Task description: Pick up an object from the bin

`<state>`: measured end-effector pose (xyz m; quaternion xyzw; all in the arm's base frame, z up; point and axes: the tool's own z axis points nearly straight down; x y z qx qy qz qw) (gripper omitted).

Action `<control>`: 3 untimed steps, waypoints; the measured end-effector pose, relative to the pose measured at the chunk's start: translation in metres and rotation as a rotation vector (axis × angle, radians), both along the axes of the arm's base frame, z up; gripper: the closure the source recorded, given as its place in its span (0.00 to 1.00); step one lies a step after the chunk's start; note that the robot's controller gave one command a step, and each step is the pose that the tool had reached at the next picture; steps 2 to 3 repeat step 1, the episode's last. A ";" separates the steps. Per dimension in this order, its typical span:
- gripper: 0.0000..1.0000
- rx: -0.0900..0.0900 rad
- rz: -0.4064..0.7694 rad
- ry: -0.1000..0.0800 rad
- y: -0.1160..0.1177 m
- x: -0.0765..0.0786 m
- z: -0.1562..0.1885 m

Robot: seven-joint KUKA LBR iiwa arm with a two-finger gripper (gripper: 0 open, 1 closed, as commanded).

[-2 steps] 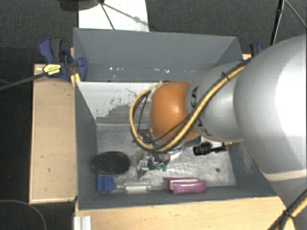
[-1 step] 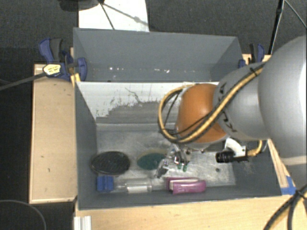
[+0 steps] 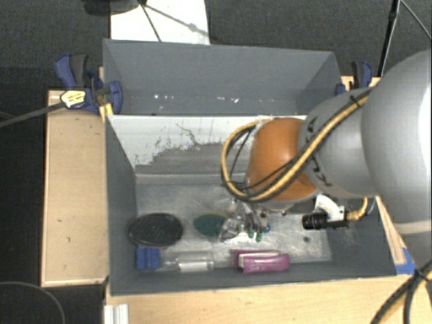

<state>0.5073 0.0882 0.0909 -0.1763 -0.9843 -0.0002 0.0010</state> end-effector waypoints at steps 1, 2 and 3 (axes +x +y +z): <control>1.00 0.000 -0.032 -0.013 -0.026 0.028 0.165; 1.00 0.000 -0.032 -0.013 -0.026 0.028 0.165; 1.00 0.000 -0.032 -0.013 -0.026 0.028 0.165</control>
Offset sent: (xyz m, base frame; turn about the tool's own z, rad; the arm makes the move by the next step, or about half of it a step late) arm 0.0252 -0.0251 0.1600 0.0232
